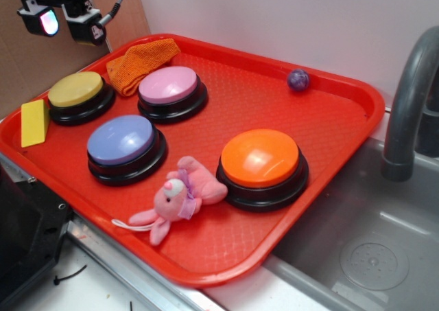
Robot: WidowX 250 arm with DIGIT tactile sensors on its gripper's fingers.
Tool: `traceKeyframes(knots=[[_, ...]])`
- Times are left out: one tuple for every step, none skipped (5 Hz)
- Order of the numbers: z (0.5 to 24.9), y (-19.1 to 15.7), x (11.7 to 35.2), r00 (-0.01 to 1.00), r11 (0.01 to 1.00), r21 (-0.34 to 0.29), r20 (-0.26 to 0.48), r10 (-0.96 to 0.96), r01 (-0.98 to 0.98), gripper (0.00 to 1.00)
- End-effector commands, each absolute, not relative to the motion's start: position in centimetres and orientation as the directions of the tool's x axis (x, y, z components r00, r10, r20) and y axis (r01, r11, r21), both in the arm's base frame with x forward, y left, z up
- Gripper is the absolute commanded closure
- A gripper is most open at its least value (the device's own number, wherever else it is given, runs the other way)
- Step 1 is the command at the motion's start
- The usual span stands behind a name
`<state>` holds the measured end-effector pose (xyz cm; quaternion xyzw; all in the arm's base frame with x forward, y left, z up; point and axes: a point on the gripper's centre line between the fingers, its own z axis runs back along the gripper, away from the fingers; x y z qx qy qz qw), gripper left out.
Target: Push the yellow button.
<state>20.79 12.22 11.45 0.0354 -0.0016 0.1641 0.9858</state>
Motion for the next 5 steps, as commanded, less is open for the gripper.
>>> traceKeyframes(knots=[[14.9,12.5,21.4,0.952,0.951,0.069,0.083,0.296,-0.302,0.0],[15.2,12.0,21.5,0.955,0.954,0.065,0.078,0.287,-0.293,0.0],[15.6,11.7,21.5,0.956,0.956,0.065,0.082,0.282,-0.288,0.0],[16.1,11.3,21.5,0.958,0.958,0.065,0.088,0.274,-0.28,0.0],[16.5,10.9,21.4,0.96,0.96,0.07,0.096,0.263,-0.27,0.0]])
